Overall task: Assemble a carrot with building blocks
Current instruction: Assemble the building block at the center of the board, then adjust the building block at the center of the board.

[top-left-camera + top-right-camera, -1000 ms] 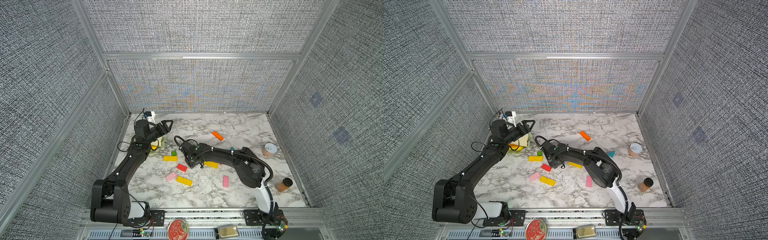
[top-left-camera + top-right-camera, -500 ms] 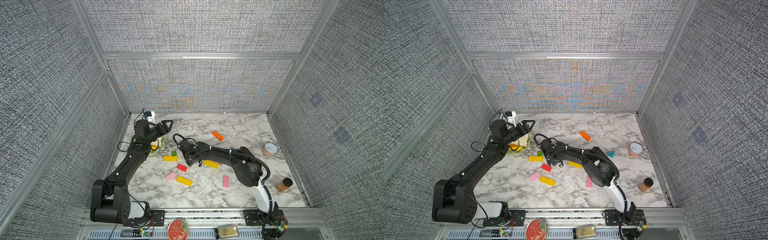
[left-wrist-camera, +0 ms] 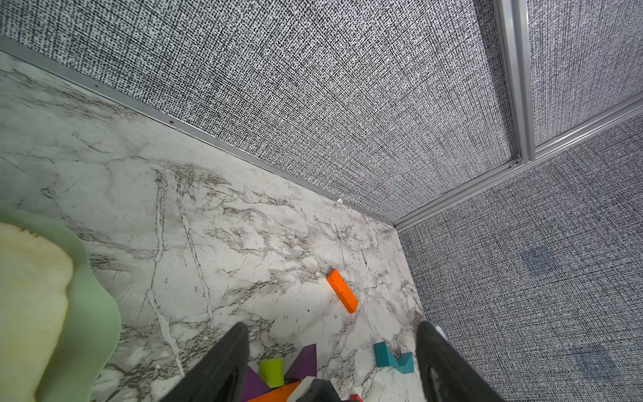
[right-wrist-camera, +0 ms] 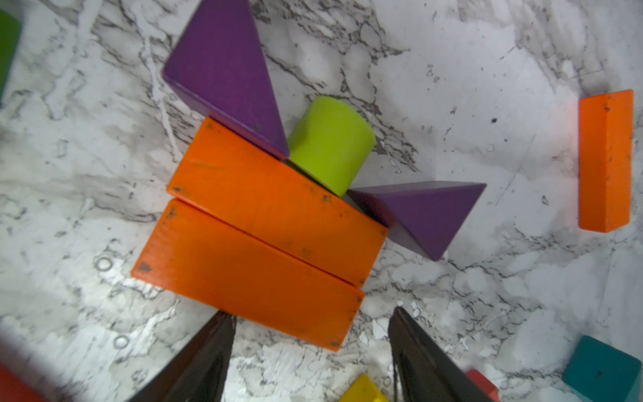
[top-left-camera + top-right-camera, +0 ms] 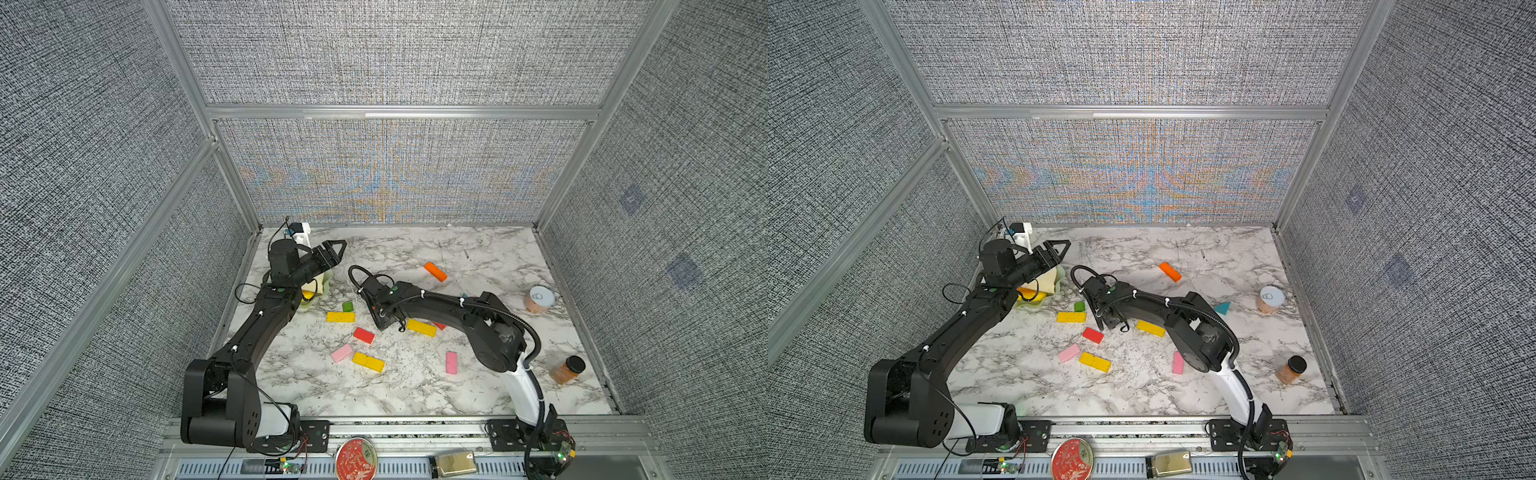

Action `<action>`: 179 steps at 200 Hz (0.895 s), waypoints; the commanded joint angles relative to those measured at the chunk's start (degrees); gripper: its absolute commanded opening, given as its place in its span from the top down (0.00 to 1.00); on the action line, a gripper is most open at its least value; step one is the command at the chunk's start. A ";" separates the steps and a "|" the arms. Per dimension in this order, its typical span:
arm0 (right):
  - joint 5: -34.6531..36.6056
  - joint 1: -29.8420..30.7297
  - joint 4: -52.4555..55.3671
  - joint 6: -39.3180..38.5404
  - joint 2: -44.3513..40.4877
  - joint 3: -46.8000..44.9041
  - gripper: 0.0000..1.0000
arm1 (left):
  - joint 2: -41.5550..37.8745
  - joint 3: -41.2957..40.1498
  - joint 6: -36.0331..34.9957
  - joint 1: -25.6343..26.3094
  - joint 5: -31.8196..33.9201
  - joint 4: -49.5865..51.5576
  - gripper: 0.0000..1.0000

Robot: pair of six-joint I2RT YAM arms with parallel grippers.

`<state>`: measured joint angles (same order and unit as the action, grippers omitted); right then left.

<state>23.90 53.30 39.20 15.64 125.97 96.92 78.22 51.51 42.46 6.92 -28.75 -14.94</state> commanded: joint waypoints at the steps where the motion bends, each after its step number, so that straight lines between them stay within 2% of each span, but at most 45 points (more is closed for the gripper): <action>1: 0.21 -0.01 0.79 -0.30 -1.10 -0.12 0.27 | 0.14 0.14 -0.01 -0.07 -1.14 -1.32 0.23; 61: -4.33 -0.53 0.13 -0.39 -6.14 -3.84 0.27 | 0.83 0.13 0.59 -0.07 -1.83 -1.67 0.23; 109: -18.53 -6.62 -5.10 4.66 -13.18 -9.93 0.28 | 1.18 -0.04 1.20 -0.13 -2.58 -2.20 0.23; 133: -24.83 -6.98 -9.00 7.80 -13.63 -13.18 0.28 | 1.18 -0.04 1.31 -0.08 -2.71 -2.29 0.23; 161: -29.02 -7.07 -14.14 11.73 -13.66 -16.49 0.27 | 1.28 -0.34 2.01 -0.10 -3.32 -3.14 0.23; 179: -28.88 -7.07 -15.14 12.92 -12.99 -17.16 0.27 | 1.50 -0.49 2.30 -0.10 -3.50 -3.47 0.23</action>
<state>-1.37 46.30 28.21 24.51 112.60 80.44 79.46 51.29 44.18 6.92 -31.14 -16.36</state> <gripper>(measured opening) 0.727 0.770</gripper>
